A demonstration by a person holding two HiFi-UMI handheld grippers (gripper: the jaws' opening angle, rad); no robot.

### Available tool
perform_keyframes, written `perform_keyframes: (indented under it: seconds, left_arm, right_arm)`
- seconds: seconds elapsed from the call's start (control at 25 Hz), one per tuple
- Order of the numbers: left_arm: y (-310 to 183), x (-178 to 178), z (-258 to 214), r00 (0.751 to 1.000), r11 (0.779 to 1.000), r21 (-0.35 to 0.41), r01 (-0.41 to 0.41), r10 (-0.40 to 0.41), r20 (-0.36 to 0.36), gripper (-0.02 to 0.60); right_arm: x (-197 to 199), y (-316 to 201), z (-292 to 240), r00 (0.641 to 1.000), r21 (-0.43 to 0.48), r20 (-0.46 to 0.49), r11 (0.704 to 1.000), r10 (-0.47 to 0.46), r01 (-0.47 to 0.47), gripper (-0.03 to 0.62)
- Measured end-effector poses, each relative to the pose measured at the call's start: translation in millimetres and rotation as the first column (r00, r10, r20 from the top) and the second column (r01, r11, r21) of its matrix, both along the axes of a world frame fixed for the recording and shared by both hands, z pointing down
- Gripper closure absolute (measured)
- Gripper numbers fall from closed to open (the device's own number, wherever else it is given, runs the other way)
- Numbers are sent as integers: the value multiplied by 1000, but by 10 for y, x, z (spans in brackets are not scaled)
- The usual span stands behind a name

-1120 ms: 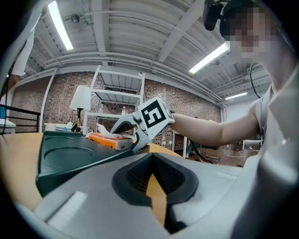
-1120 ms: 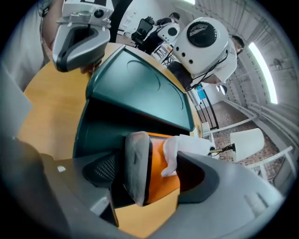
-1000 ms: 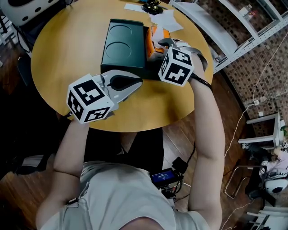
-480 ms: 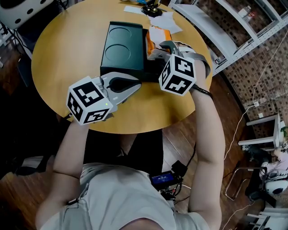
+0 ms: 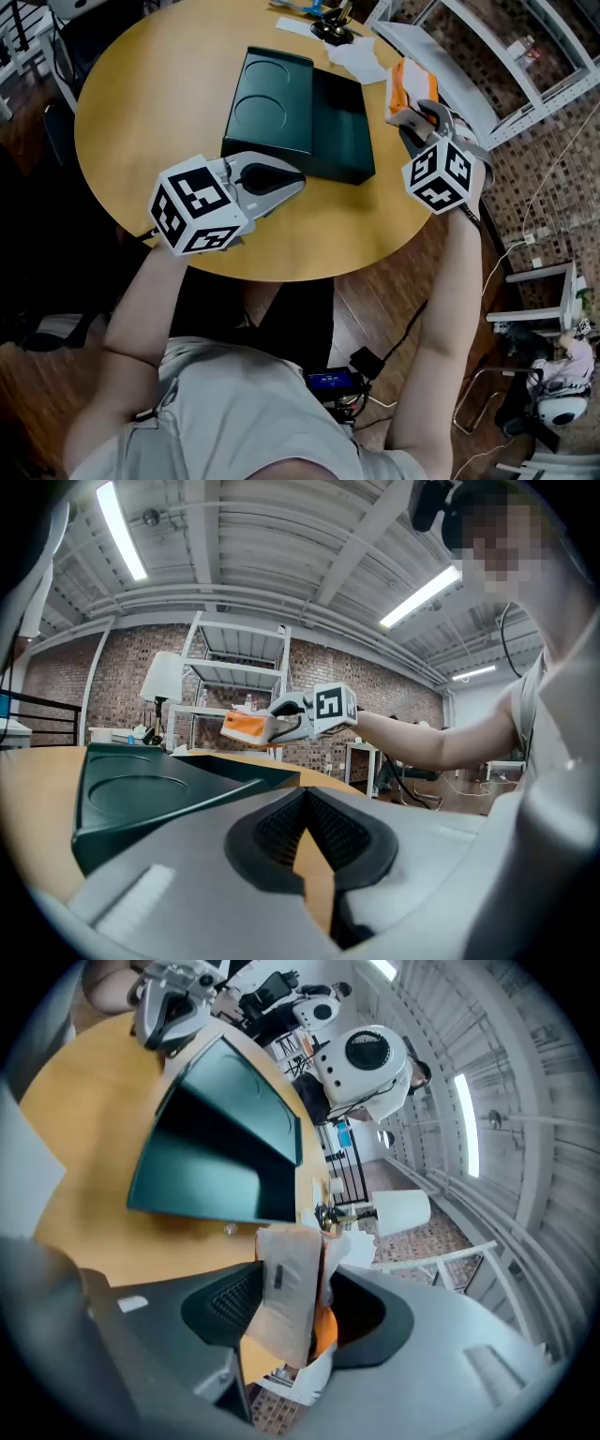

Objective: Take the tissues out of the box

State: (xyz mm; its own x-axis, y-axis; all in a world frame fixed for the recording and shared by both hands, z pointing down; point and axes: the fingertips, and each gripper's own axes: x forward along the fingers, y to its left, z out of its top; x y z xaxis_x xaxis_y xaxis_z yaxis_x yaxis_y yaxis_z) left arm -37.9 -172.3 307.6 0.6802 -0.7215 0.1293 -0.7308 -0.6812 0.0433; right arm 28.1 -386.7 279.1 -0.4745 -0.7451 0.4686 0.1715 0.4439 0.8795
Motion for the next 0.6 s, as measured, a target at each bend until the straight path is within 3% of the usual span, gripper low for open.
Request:
perform_keyframes:
  seconds: [0.12, 0.32, 0.6]
  left_arm:
    - [18, -78, -5, 1000, 1000, 3, 7, -7, -3, 581]
    - [-4, -54, 6, 1000, 1000, 5, 8, -8, -4, 581]
    - [7, -54, -5, 1000, 1000, 3, 10, -10, -5, 581]
  right_arm:
    - [249, -248, 318, 997, -25, -58, 998, 59, -60, 372]
    - [488, -325, 872, 986, -131, -155, 988, 62, -83, 365]
    - [517, -329, 950, 980, -117, -196, 991, 41, -65, 326]
